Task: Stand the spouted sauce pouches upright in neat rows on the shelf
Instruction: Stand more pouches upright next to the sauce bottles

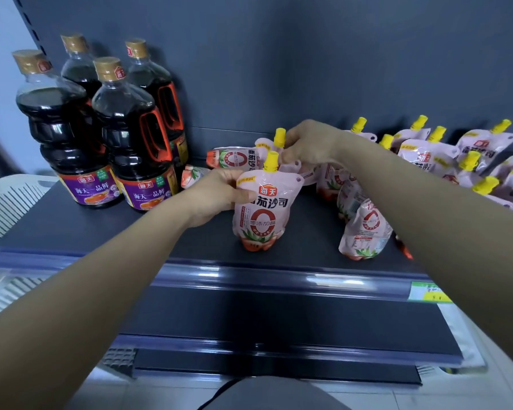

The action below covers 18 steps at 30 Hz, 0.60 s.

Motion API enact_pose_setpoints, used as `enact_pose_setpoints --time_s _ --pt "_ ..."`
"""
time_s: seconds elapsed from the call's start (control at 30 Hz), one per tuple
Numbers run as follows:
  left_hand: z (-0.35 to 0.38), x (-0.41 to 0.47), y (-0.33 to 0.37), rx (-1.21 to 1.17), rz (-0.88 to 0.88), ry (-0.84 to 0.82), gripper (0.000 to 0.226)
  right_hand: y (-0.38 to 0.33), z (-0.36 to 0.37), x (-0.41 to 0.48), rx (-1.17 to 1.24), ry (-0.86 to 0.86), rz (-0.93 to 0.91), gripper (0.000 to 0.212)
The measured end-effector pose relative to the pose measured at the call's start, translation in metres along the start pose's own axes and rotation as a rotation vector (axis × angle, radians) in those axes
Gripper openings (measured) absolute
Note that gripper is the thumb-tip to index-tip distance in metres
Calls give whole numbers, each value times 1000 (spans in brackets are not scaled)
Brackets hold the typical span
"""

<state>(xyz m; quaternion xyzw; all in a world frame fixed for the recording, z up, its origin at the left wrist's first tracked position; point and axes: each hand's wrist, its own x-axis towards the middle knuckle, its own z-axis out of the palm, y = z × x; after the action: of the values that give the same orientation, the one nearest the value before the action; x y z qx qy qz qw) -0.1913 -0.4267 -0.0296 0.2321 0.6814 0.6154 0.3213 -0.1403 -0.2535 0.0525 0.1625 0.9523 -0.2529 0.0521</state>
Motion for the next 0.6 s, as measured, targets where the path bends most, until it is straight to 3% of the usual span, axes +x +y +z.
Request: enact_pose_setpoints --time_s 0.13,0.43,0.6 --pt "0 -2 0 45 18 2 26 -7 -2 -4 -227 18 -38 17" --pt "1 -2 2 30 -18 -34 19 7 -14 -5 -170 -86 -49 26" --pt "-2 -8 10 81 -23 -121 31 10 -27 -7 -40 -194 -26 27"
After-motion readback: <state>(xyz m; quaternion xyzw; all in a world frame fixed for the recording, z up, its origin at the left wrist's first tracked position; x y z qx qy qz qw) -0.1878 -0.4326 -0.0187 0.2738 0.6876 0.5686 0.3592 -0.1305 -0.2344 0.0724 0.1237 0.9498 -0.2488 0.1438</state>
